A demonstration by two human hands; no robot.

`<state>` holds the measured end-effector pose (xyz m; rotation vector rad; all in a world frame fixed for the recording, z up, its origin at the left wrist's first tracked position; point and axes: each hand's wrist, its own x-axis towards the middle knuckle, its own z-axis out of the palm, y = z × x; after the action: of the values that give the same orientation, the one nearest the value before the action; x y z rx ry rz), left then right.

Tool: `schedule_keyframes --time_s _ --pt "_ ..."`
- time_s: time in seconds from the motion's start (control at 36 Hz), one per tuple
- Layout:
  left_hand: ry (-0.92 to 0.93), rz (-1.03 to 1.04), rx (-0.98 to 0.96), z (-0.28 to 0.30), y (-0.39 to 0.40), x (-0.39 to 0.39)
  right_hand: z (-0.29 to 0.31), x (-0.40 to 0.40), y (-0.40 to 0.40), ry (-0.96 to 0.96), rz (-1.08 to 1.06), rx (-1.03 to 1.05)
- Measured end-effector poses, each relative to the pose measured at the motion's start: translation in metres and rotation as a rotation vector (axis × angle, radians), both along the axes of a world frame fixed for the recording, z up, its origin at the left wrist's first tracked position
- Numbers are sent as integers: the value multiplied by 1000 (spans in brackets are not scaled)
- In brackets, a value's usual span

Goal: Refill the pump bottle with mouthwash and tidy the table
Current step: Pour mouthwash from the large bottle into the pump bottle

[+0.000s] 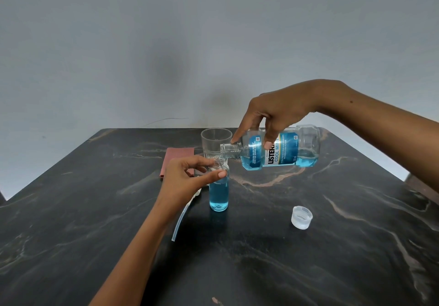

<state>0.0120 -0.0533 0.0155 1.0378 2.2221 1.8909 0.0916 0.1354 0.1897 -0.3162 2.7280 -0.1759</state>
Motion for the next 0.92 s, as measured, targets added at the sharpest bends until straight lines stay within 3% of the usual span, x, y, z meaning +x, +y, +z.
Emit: schedule_keyframes --time_s 0.92 --pt "15 12 -7 -1 0 -2 2 -5 -1 -36 -28 6"
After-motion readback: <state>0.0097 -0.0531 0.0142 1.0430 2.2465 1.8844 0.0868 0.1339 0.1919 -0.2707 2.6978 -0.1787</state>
